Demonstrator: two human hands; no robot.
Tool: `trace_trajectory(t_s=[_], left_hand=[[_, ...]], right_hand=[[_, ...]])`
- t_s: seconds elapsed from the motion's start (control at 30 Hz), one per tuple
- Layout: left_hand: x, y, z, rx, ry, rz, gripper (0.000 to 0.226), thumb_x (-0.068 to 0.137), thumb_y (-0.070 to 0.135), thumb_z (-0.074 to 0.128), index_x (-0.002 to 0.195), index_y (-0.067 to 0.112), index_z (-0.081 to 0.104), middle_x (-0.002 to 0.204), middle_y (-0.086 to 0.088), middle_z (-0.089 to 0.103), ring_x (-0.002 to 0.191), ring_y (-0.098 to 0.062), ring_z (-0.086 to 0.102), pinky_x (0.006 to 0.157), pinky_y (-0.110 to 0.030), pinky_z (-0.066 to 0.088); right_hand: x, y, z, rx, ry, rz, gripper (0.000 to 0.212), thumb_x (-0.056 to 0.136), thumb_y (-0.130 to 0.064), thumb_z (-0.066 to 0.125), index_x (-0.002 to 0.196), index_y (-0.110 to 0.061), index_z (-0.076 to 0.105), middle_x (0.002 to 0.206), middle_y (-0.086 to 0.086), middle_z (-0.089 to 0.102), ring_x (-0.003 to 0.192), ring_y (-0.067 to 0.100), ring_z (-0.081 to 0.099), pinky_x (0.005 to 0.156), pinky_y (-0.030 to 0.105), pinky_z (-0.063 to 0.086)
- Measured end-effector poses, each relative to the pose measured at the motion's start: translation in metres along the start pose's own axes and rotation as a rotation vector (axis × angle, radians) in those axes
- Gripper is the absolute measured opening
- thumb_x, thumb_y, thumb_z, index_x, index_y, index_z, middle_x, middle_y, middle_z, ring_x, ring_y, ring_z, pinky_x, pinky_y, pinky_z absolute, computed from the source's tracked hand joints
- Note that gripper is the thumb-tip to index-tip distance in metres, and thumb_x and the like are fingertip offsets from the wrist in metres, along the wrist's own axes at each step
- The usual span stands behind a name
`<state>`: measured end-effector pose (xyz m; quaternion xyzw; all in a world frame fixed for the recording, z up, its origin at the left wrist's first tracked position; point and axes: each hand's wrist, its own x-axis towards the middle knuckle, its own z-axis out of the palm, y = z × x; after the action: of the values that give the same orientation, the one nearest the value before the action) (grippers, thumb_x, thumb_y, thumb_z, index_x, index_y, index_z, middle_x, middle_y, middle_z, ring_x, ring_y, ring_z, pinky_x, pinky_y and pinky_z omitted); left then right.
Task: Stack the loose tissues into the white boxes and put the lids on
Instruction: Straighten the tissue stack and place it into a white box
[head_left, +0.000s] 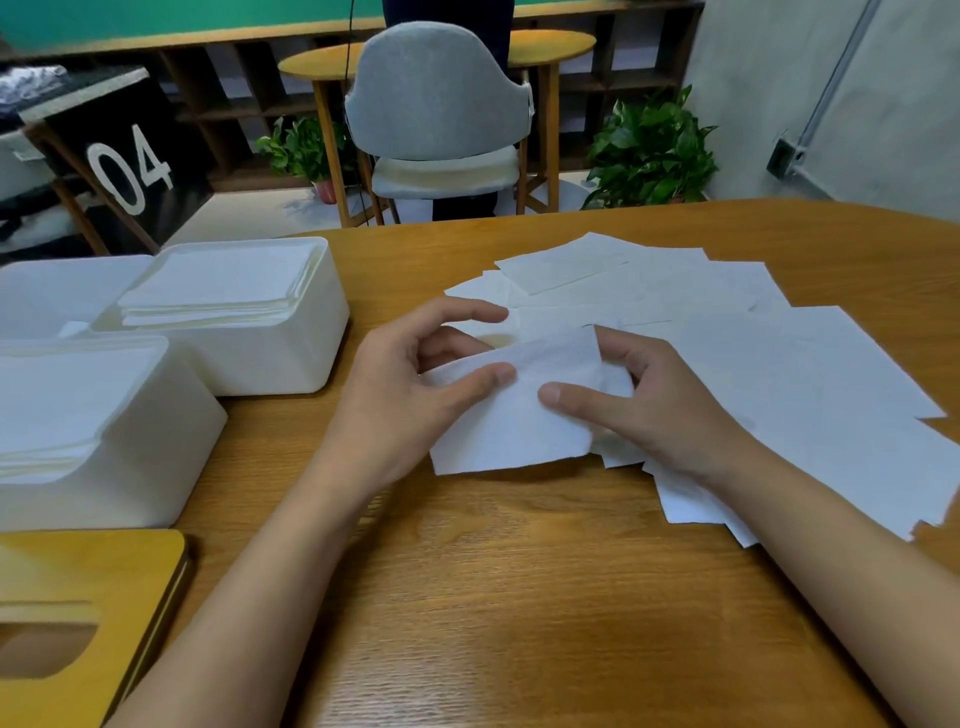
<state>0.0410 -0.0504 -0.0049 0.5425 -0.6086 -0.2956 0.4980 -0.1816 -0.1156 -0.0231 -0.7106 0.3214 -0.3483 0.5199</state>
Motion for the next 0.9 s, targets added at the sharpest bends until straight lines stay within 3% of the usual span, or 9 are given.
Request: trace_trajectory(t_s=[0.23,0.43,0.53,0.7,0.8,0.9], left_hand=[[0.001,0.001,0.001,-0.054,0.013,-0.057,0.031,0.084,0.019,0.087,0.112,0.026,0.076,0.091,0.006,0.08,0.096,-0.007,0.075,0.085,-0.032,0.058],[0.003,-0.007,0.004,-0.014,0.074,-0.013,0.029,0.079,0.02,0.091,0.105,0.026,0.078,0.094,0.014,0.077,0.095,-0.003,0.07,0.087,-0.018,0.053],[0.003,-0.006,0.007,0.013,0.057,0.008,0.031,0.078,0.02,0.092,0.105,0.026,0.078,0.099,0.012,0.077,0.096,-0.004,0.069,0.089,-0.022,0.054],[0.001,-0.008,0.008,0.055,0.061,-0.015,0.038,0.08,0.026,0.092,0.113,0.033,0.075,0.101,0.009,0.073,0.087,-0.017,0.064,0.085,-0.038,0.054],[0.0,-0.012,0.009,0.174,0.12,0.009,0.05,0.08,0.038,0.089,0.125,0.042,0.068,0.123,0.018,0.061,0.104,-0.004,0.061,0.088,-0.02,0.048],[0.001,-0.011,0.008,0.057,0.058,-0.146,0.056,0.083,0.051,0.085,0.132,0.053,0.058,0.132,0.019,0.06,0.121,-0.005,0.061,0.098,-0.03,0.052]], right_hand=[[-0.002,0.0,0.0,0.006,-0.058,0.022,0.034,0.084,-0.036,0.078,0.118,-0.029,0.075,0.115,-0.009,0.078,0.109,0.012,0.073,0.093,0.028,0.058],[-0.002,0.0,0.008,-0.047,-0.045,0.036,0.033,0.09,-0.037,0.07,0.123,-0.039,0.068,0.115,-0.018,0.075,0.109,0.003,0.07,0.086,0.018,0.054],[-0.003,0.0,0.009,-0.062,-0.046,0.001,0.046,0.1,-0.021,0.067,0.139,-0.042,0.057,0.127,-0.019,0.068,0.116,0.006,0.066,0.094,0.025,0.055],[-0.003,0.002,0.009,-0.137,-0.009,-0.065,0.067,0.102,-0.019,0.066,0.152,-0.052,0.036,0.153,-0.027,0.044,0.141,0.004,0.046,0.118,0.044,0.042],[-0.002,0.0,0.007,-0.112,0.045,-0.115,0.073,0.101,-0.013,0.067,0.155,-0.046,0.031,0.153,-0.031,0.039,0.143,-0.002,0.041,0.123,0.041,0.037],[-0.001,-0.002,0.003,0.022,0.078,-0.13,0.075,0.099,-0.008,0.067,0.156,-0.04,0.031,0.146,-0.024,0.05,0.132,0.006,0.056,0.108,0.037,0.053]])
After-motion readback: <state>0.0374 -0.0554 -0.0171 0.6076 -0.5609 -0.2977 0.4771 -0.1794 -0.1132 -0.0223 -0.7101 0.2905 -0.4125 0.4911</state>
